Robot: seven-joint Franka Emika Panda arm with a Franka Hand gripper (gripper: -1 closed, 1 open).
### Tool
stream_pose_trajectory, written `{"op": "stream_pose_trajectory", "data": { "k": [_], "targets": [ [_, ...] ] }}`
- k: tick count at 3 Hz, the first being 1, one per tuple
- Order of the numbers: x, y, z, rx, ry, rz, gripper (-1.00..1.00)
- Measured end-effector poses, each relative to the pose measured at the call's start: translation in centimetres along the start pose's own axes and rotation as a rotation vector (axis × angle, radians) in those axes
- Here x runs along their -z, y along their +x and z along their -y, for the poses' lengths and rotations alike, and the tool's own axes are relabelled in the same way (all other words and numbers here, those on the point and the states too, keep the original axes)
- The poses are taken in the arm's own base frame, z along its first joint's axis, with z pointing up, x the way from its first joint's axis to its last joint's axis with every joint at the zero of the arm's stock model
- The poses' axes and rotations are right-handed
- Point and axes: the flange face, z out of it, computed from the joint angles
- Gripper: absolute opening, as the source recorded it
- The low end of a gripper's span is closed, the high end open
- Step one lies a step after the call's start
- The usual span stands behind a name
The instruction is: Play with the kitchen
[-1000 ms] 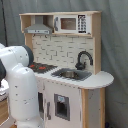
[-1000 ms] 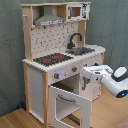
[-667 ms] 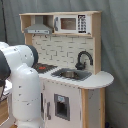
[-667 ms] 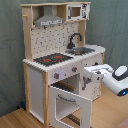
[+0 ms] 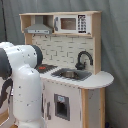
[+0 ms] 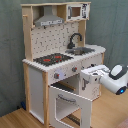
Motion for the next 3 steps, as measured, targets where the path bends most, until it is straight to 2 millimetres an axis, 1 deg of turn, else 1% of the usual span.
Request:
{"op": "stream_pose_trajectory", "data": {
  "k": [2,3],
  "targets": [
    [-3.1,1.1,1.2,0.006,-0.002,-0.095,1.00],
    [-3.9,2.4,2.9,0.048,0.020,-0.151,1.00]
  ]
}}
